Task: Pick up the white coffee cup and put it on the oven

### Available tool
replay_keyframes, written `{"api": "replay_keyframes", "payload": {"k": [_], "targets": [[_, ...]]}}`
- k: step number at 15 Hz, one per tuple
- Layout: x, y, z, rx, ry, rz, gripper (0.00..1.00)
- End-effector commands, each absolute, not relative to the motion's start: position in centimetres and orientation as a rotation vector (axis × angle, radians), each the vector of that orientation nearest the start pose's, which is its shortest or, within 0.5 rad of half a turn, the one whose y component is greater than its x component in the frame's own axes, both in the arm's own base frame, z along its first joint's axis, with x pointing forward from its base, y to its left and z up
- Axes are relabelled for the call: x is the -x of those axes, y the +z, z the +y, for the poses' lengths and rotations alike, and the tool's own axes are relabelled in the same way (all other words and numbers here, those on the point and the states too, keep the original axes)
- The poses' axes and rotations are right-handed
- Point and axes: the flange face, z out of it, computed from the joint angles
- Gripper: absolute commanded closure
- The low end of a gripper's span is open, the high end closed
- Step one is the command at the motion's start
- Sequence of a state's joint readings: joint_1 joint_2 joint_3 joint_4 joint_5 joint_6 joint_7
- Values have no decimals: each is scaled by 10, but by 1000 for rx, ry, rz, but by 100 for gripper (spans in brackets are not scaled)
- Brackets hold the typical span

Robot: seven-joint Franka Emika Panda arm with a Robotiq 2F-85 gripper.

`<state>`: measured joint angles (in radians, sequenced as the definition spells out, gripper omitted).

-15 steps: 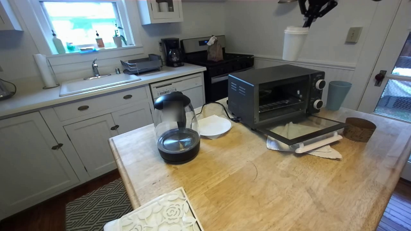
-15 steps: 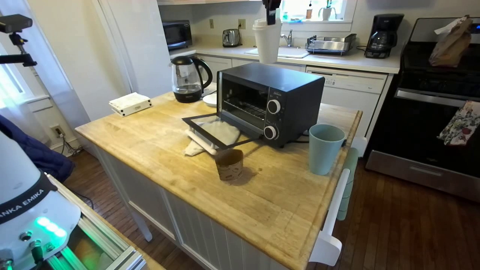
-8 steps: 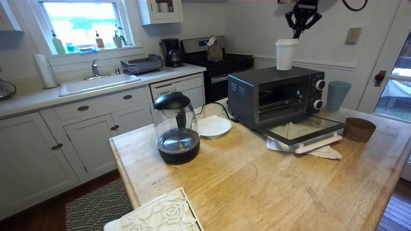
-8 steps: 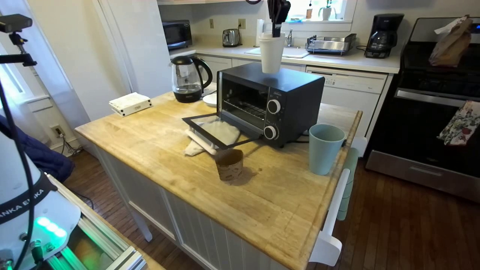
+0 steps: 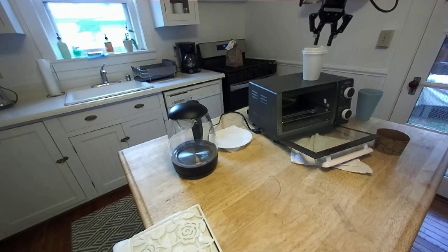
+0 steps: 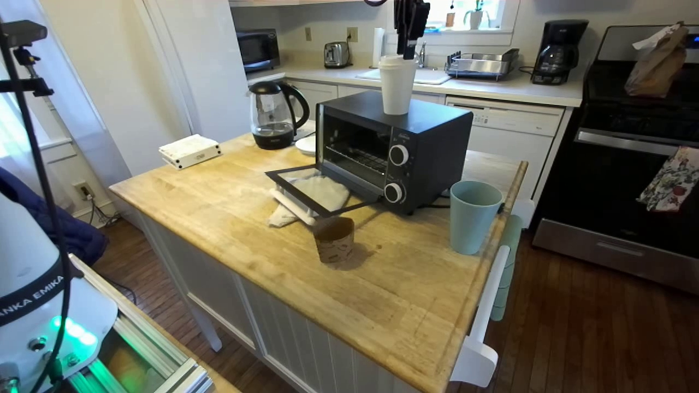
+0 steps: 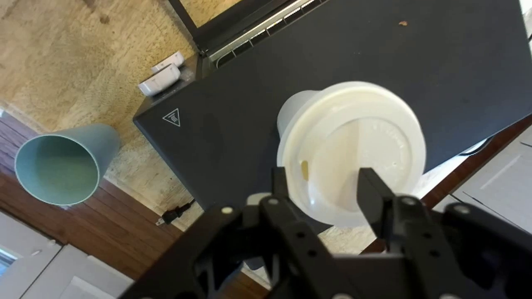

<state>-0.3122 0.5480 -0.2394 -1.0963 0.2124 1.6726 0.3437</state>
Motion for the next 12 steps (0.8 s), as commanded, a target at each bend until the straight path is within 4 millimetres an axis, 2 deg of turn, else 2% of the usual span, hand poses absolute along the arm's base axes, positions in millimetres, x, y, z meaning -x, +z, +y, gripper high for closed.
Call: {"api": "replay_keyframes", "payload": {"k": [1,3,4,7,10,11,12], "targets": [[-631,544,-312,2761,-107,1275,20],[-612,565,-305,2799,-152,1207,6],[-597,573,-300,2852,-153,1099,2],[-568,584,-298,2983,-180,853,0],[-538,582,-297,3050,-172,602,0],[-563,589,-303,3009,-165,748,0],[-555,588,-304,3024,-162,692,0]]}}
